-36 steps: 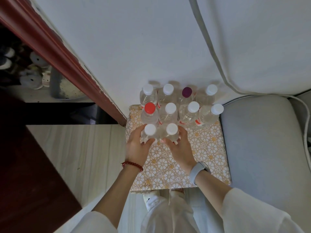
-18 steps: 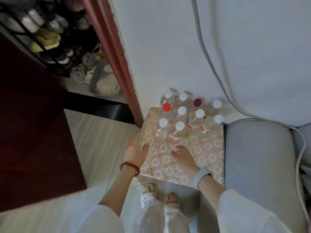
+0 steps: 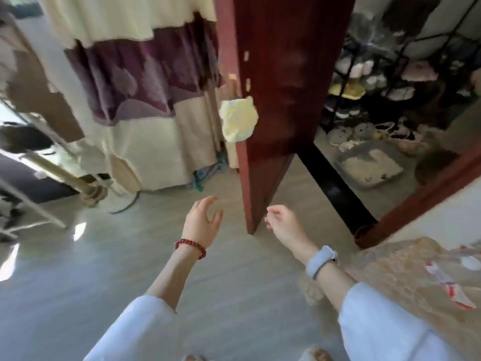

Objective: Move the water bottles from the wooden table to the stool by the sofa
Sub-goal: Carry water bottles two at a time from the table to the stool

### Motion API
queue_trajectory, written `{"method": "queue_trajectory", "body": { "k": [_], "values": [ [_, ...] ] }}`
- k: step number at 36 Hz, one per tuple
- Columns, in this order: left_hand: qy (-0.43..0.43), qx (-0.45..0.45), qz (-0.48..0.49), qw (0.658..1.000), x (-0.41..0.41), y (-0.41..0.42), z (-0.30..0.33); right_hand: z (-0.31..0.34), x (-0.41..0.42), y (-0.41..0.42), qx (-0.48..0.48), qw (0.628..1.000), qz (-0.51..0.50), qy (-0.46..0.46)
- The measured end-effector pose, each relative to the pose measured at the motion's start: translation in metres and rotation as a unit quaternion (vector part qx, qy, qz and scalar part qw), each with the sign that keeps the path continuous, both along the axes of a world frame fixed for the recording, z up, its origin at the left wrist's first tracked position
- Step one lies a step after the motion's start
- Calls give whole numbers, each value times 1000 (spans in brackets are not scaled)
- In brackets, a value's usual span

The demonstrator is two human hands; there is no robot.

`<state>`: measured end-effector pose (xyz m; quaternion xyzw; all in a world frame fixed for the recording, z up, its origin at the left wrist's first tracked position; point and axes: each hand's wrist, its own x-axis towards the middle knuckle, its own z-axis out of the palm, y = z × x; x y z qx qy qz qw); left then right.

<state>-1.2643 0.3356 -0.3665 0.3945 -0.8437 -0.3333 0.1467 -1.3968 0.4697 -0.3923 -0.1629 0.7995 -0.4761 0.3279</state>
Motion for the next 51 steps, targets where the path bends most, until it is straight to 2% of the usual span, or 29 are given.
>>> {"method": "queue_trajectory", "body": {
  "k": [6, 11, 22, 26, 35, 45, 48, 51],
  "values": [
    [14, -15, 178, 984, 226, -103, 15, 12, 171, -159, -8, 978, 207, -15],
    [-2, -14, 331, 943, 396, -158, 20, 21, 330, -263, -8, 927, 374, -32],
    [8, -30, 506, 862, 636, -252, 22, 38, 579, -441, -68, 814, 576, -10],
    [11, -47, 545, 837, 715, -327, 27, 38, 662, -532, -80, 778, 623, 12],
    [49, -85, 600, 794, 876, -498, 76, 61, 848, -731, -88, 742, 664, 29],
    [43, -99, 724, 682, 1126, -539, 70, 82, 1133, -824, -134, 623, 771, -6],
    [51, -112, 746, 654, 1210, -557, 70, 84, 1221, -851, -139, 608, 781, -8],
    [59, -120, 747, 651, 1296, -582, 80, 93, 1309, -881, -132, 603, 786, -9]
  ]
}}
